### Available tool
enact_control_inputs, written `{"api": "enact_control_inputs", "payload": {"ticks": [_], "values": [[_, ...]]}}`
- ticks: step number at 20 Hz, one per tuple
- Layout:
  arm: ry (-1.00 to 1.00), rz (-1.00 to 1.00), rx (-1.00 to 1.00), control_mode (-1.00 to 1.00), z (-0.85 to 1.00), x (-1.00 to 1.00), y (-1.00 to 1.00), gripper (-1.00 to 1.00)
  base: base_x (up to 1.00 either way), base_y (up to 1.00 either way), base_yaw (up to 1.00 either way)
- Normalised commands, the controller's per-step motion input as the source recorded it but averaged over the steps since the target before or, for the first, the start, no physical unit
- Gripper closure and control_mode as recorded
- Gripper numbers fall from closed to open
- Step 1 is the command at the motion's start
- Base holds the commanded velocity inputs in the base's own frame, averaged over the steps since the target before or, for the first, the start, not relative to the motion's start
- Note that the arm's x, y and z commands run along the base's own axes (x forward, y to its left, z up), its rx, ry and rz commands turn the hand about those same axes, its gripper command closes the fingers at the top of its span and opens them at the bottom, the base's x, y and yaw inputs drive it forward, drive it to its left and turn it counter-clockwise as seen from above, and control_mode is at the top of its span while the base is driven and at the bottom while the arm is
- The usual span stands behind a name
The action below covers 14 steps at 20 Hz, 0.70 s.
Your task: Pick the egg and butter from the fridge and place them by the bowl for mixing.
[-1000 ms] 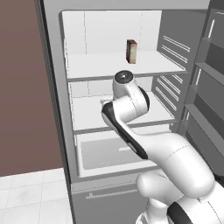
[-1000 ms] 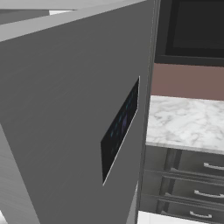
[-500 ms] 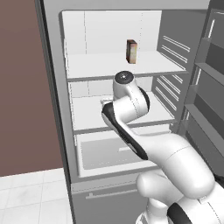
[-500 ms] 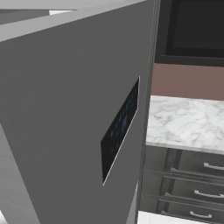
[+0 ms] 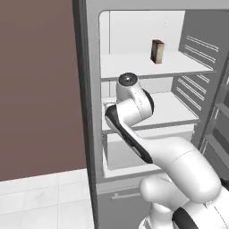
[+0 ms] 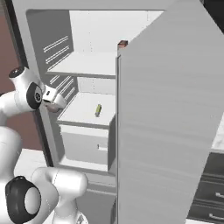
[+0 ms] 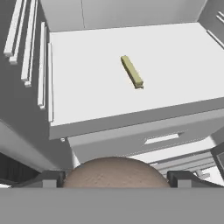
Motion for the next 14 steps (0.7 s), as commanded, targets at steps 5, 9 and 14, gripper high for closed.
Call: {"api": "enact_control_inputs", "payload": {"ticks": [5,9,14], "values": [[0.0,0.0,0.0,1.0,0.0,0.0,0.0,1.0,-0.1,0.8,-0.01],[0.0,0.0,0.0,1.0,0.0,0.0,0.0,1.0,-0.05,0.57,0.52],[0.0,0.0,0.0,1.0,0.0,0.0,0.0,1.0,-0.08,0.24,0.96]]}}
